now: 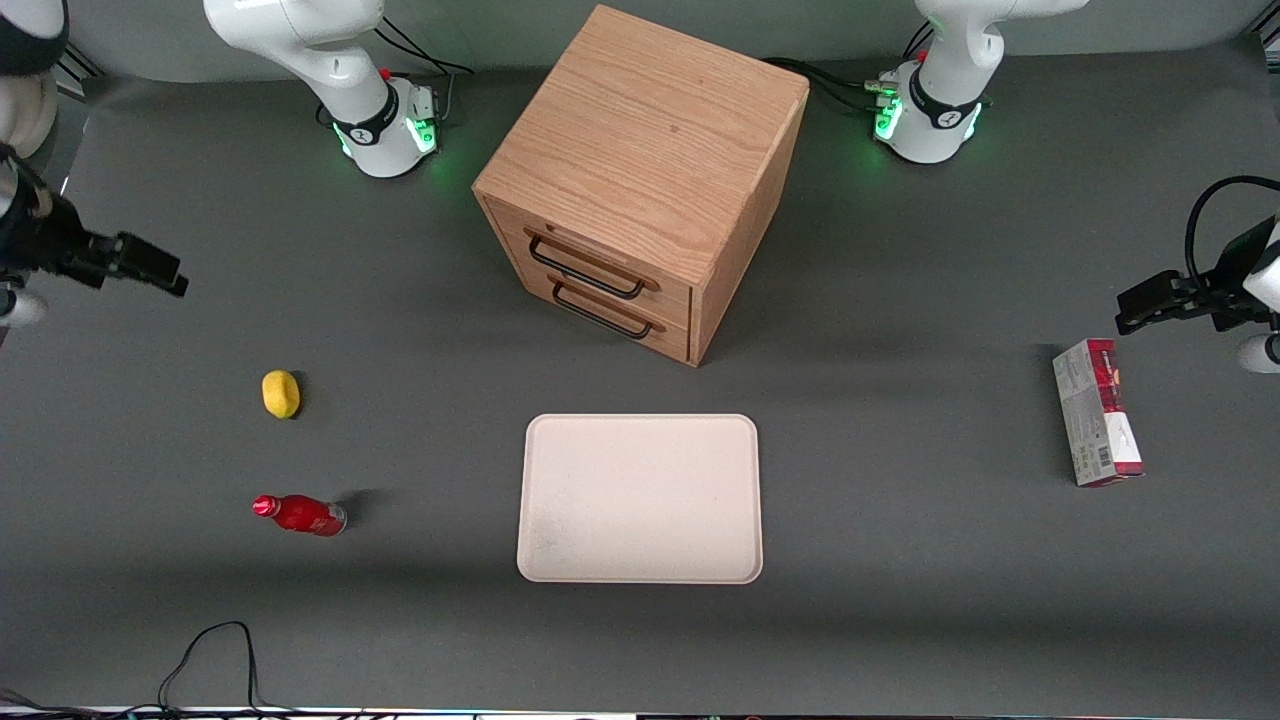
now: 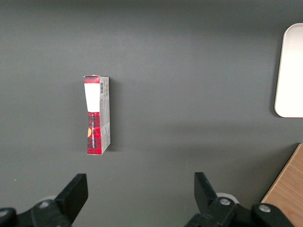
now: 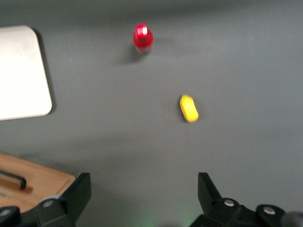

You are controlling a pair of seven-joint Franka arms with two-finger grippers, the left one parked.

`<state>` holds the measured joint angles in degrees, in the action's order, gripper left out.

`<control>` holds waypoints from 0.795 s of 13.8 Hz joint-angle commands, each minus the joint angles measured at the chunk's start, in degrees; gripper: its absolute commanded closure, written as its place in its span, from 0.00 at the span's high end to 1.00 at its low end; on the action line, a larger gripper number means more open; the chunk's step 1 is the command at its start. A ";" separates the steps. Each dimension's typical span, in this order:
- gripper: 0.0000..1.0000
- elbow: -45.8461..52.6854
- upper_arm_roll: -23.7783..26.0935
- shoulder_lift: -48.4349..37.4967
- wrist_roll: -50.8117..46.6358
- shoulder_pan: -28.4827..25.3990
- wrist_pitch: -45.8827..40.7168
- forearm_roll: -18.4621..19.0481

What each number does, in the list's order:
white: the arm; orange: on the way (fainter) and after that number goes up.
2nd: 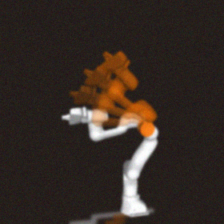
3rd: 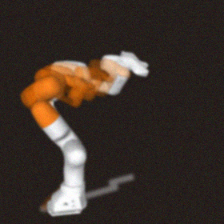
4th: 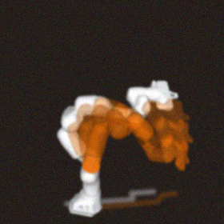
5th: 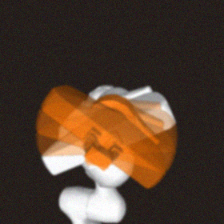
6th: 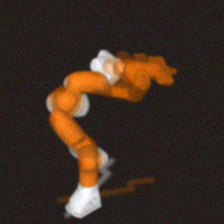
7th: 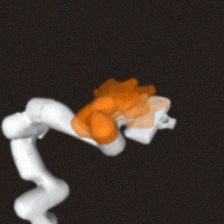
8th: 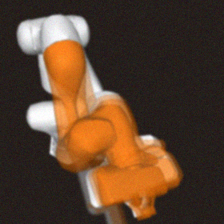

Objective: Place coke bottle on tray
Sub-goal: 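Move the open right gripper down to the red Coca-Cola bottle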

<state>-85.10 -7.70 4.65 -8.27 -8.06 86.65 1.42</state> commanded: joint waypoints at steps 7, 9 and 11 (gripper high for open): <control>1.00 27.36 3.12 30.41 8.88 6.64 3.40 -5.54; 1.00 22.12 4.80 30.59 8.97 7.09 10.43 -5.37; 1.00 16.92 4.89 30.50 10.98 7.18 16.95 -5.28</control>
<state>-63.91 -3.55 36.23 -0.39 -1.67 99.29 -2.70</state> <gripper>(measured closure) 0.000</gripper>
